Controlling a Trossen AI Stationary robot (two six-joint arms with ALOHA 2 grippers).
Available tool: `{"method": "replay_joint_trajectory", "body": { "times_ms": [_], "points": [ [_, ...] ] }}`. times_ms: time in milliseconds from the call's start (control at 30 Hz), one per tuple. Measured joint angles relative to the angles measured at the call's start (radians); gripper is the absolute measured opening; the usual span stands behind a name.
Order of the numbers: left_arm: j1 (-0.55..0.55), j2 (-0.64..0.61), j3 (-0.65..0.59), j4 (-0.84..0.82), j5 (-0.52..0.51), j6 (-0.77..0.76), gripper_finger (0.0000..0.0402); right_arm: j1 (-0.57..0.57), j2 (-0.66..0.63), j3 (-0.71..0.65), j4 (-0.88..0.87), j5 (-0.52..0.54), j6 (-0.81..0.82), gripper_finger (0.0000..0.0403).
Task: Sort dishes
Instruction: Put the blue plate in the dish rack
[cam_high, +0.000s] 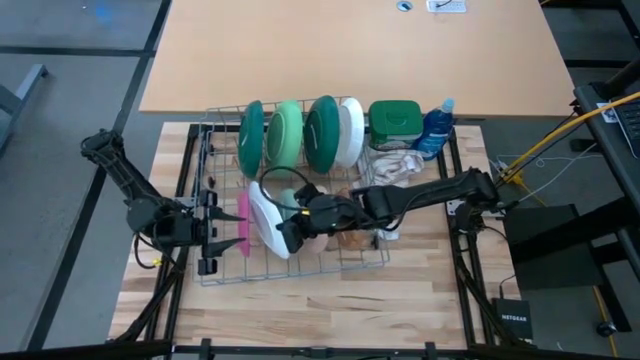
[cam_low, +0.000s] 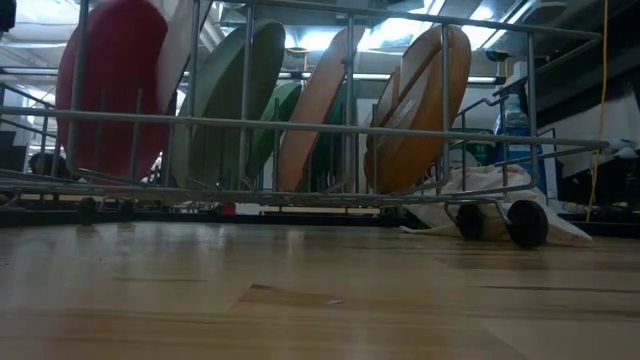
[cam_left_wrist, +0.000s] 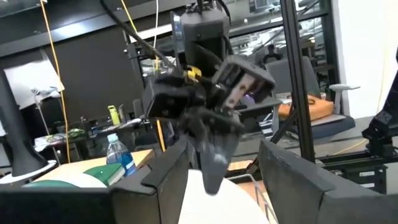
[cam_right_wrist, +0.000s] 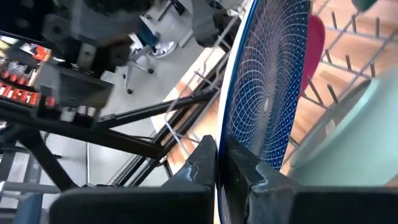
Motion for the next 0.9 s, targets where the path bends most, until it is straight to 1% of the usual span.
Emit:
{"method": "replay_joint_trajectory", "body": {
  "times_ms": [267,567,733,900],
  "points": [
    [-0.01,0.0,0.0,-0.002,0.0,0.0,0.0184,-0.009,0.062,0.0,-0.016,-0.019,0.029,0.0012],
    [-0.014,0.0,0.0,-0.005,0.0,-0.005,0.0184,-0.009,0.105,0.002,-0.016,-0.011,0.026,0.0058],
    [-0.014,0.0,0.0,-0.007,0.0,-0.007,0.0184,-0.01,0.109,0.002,-0.025,-0.012,0.02,0.0064],
    [-0.014,0.0,0.0,-0.007,0.0,-0.013,0.0184,-0.026,0.109,0.002,-0.034,-0.014,-0.035,0.0066]
  ]
}}
